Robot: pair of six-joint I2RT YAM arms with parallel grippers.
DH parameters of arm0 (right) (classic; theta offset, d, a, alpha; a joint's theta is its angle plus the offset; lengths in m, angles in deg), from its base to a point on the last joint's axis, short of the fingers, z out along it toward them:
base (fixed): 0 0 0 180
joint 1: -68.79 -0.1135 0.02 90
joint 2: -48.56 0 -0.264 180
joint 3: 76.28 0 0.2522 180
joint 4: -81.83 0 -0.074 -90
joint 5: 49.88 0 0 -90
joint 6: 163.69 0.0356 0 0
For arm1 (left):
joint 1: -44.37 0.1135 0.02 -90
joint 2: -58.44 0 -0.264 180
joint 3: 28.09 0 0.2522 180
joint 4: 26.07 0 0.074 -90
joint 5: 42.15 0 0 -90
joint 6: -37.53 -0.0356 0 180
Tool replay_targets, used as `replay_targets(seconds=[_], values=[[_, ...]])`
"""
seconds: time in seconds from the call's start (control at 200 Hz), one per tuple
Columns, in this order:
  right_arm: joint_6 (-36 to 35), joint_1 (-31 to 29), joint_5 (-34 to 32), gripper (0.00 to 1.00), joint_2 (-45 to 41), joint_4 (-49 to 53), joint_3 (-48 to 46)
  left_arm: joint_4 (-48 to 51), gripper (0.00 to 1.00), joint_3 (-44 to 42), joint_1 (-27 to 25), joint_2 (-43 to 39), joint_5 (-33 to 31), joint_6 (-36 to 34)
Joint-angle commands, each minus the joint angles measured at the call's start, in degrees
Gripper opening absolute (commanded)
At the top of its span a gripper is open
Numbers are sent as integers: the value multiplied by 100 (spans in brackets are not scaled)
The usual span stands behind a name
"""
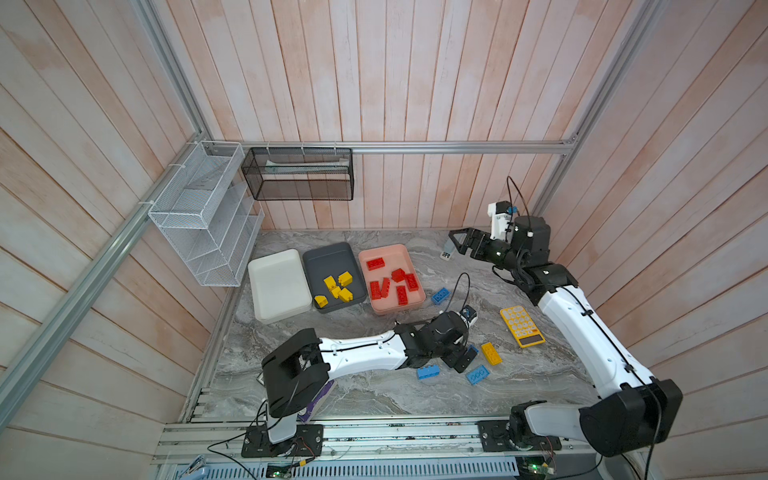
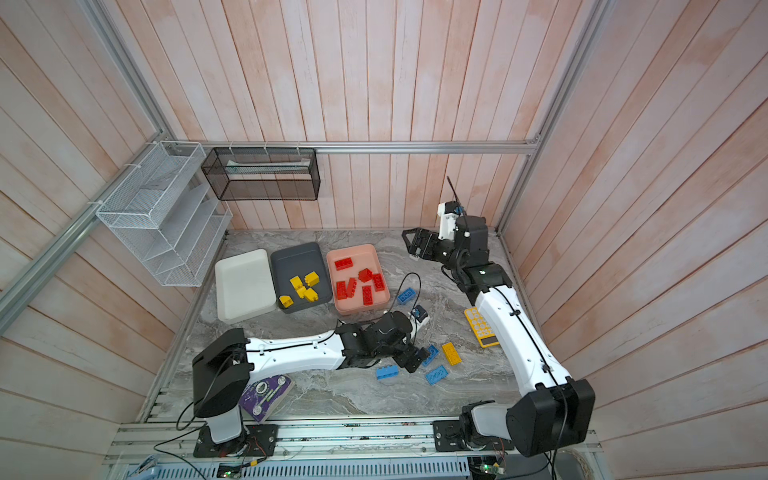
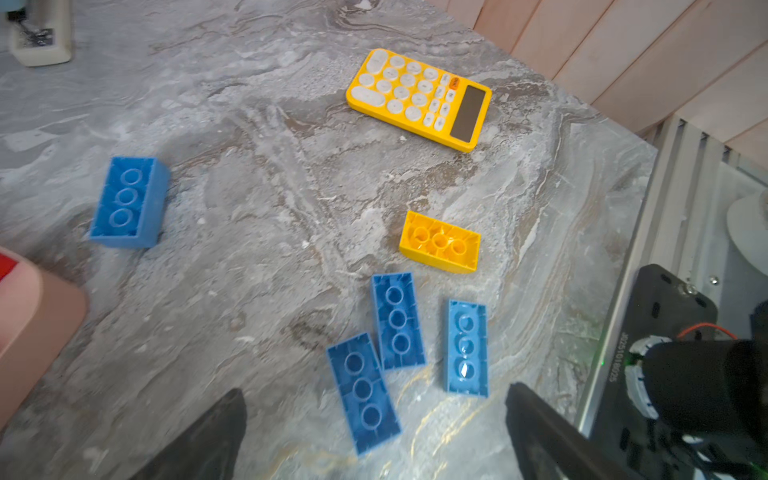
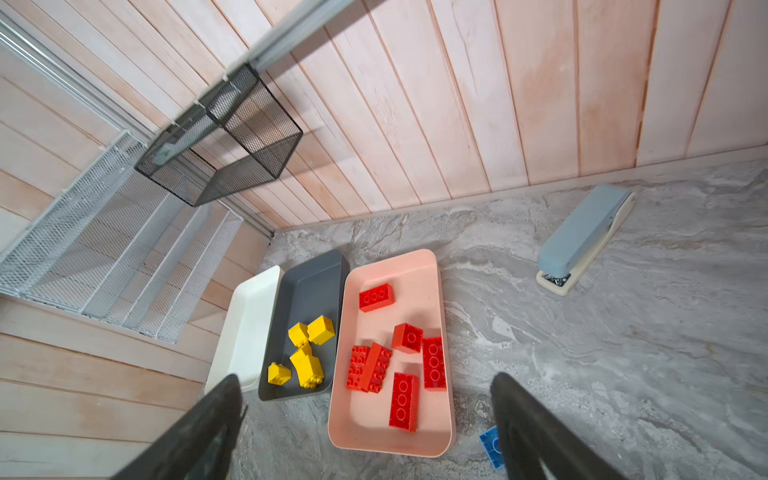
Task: Sort the legos into containers by color
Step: 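Reach the left gripper to the yellow brick by the calculator while the right arm withdraws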
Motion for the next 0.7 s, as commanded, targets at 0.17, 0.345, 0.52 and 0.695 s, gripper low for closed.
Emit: replay_targets(seconds=[0.17,0.345,0.52,0.695], values=[[152,42,315,97,-395,28,174,-189,100,1163,-262,1178,406,-408],[211,42,392,98,-506,-35,65,-102,100,1691,-324,1764,584,-588],[249,42,484,100,-563,-75,-61,17,100,2169,-320,2305,621,-660],[206,42,480,99,-659,-72,-302,89,100,2587,-325,2715,431,-713]])
